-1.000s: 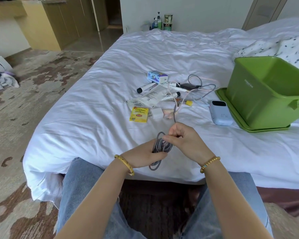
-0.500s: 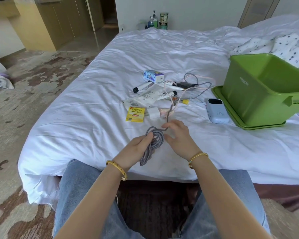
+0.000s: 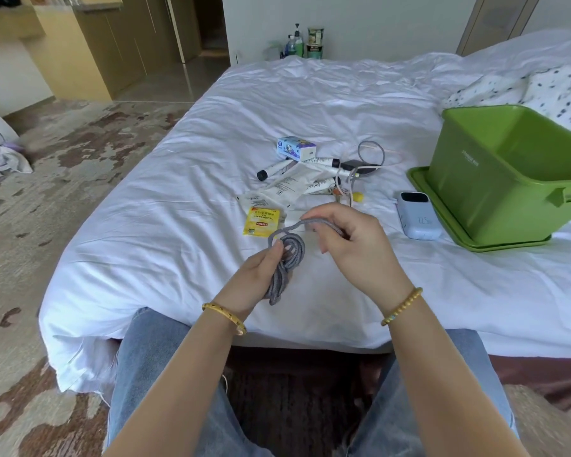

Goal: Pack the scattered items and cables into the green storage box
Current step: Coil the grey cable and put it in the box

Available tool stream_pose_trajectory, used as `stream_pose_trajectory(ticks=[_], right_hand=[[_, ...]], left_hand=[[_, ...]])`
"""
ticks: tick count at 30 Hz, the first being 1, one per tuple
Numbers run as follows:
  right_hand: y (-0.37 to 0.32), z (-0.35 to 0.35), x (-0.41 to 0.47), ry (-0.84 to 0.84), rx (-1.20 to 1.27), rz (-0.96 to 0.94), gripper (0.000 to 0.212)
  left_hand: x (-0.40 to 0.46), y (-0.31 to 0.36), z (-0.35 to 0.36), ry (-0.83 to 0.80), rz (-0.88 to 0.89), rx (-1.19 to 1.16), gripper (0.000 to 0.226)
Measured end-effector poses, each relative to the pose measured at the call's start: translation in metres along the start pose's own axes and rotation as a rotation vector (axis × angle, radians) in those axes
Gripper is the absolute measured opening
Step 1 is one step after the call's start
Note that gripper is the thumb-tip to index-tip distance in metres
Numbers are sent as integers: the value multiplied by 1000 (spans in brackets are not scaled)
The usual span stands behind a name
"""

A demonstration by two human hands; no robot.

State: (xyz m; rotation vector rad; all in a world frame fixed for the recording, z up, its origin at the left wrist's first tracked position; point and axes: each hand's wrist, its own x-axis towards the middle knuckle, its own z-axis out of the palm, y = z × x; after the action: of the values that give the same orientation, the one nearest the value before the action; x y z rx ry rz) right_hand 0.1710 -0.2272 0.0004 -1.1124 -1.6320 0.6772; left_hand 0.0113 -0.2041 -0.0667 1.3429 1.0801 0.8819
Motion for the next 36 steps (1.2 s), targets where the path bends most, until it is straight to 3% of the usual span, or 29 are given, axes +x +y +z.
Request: stream_pose_trajectory(ticks=[3, 7, 12, 16, 20, 23, 25, 31, 36], right_hand=[[15, -7, 3, -42, 67, 185, 24], [39, -2, -8, -152, -28, 396, 24], [50, 19, -24, -366, -167, 369, 27], [58, 27, -29, -478, -505, 256, 22], [62, 28, -32, -538, -535, 277, 30], [69, 31, -32, -581, -638, 248, 30], [77, 29, -35, -488, -706, 222, 24], [89, 11, -35, 20, -822, 218, 15], [78, -3, -21, 183, -648, 219, 18]], left_hand=[[-5, -1, -2, -96, -9, -145, 49], [-6, 3, 3, -109, -5, -522, 50], [-2, 14, 11, 26, 14, -794, 49], [0, 14, 12, 81, 28, -817, 46], [0, 13, 14, 60, 39, -795, 48], [5, 12, 18, 154, 27, -782, 47], [8, 15, 18, 238, 7, -764, 47], [13, 13, 0, 451, 37, -626, 44], [12, 1, -9, 554, -21, -253, 53]])
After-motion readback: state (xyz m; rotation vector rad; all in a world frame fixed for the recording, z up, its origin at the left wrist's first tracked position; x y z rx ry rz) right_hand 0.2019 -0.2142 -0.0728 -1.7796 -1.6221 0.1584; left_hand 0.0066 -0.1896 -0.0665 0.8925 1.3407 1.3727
